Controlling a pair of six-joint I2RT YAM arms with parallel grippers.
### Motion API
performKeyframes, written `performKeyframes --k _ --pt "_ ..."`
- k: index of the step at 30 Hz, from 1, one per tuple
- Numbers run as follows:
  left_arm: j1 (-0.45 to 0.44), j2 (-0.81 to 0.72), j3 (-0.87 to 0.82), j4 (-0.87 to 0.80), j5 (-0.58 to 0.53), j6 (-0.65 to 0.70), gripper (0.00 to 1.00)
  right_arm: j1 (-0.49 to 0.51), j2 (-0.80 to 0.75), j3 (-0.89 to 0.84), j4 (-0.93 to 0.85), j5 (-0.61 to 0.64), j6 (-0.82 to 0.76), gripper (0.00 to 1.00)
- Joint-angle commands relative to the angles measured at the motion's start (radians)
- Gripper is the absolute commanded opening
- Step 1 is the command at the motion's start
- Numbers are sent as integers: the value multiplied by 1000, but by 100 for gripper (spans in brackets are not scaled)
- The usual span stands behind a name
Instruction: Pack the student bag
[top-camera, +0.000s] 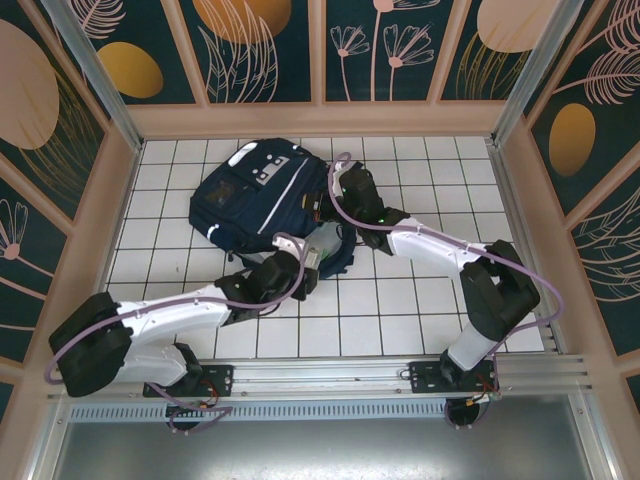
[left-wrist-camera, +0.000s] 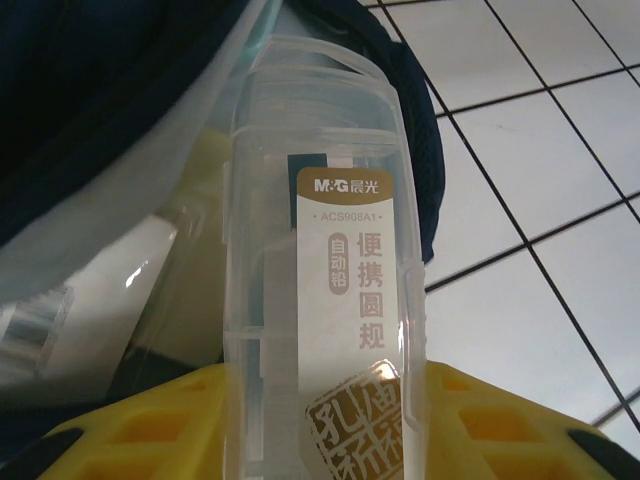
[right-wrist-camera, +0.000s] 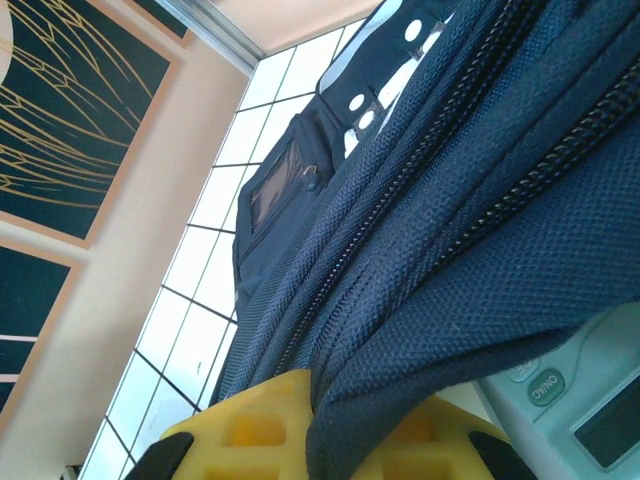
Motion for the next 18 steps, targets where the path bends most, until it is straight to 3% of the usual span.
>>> performKeyframes --k 1,6,18 --pt "23 41 60 21 -77 55 35 20 -68 -11 96 -56 16 0" --pt "105 70 79 68 -72 111 37 21 -80 -42 112 -59 27 0" --pt "130 176 106 206 -162 210 41 19 -68 -51 127 -82 45 0"
